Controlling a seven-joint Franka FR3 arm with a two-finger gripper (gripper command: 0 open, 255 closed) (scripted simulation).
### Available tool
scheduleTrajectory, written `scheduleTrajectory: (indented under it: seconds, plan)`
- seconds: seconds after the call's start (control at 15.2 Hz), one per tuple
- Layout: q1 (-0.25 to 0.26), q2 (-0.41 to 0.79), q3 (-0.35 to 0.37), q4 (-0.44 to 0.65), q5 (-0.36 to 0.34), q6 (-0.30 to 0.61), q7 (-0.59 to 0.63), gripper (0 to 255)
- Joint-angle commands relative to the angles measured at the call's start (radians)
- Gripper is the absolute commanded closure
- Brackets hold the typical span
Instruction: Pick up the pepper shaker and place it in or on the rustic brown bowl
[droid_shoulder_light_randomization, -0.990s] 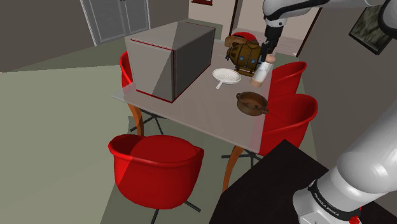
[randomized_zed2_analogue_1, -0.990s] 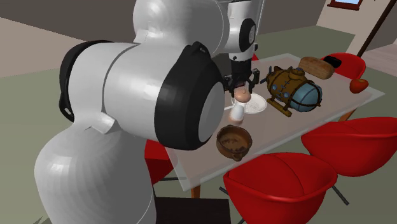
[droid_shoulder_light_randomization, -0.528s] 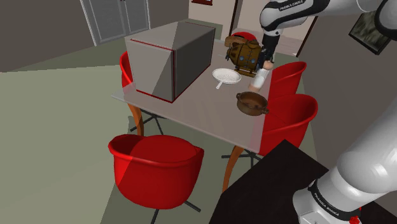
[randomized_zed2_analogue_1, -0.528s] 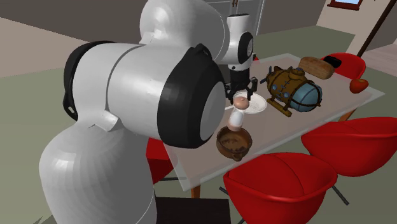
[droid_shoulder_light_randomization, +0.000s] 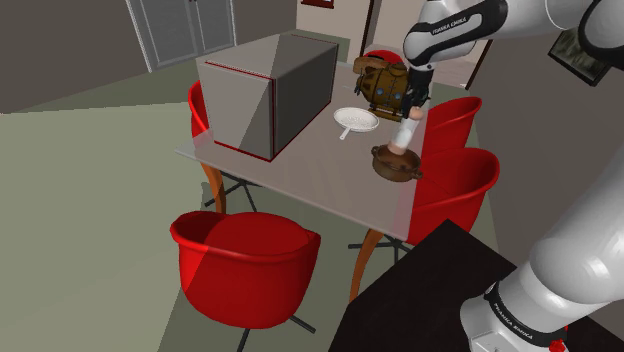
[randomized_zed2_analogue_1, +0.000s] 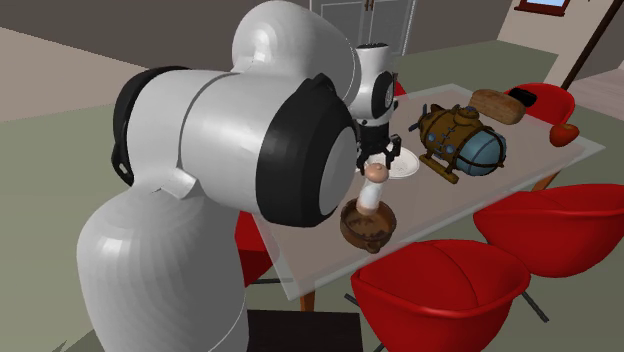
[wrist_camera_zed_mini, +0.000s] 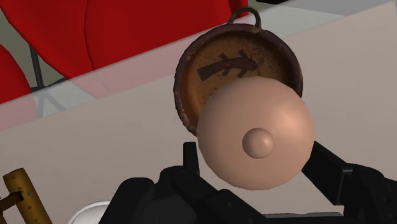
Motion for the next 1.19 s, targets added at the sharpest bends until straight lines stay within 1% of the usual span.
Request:
scheduleTrajectory:
  seconds: [0.0, 0.2, 0.73, 0.79, 1.12]
  plan:
    - [-0.001, 0.008, -0.001, -0.017, -0.001, 0.025, 0.002, 255]
    - [-0.002, 0.022, -0.001, -0.037, -0.002, 0.059, 0.006, 255]
    - [-0.002, 0.022, -0.001, -0.037, -0.002, 0.059, 0.006, 255]
    - [-0.002, 0.022, -0.001, -0.037, -0.002, 0.059, 0.006, 0]
    - [-0.002, 0.022, -0.001, -0.037, -0.002, 0.059, 0.006, 0]
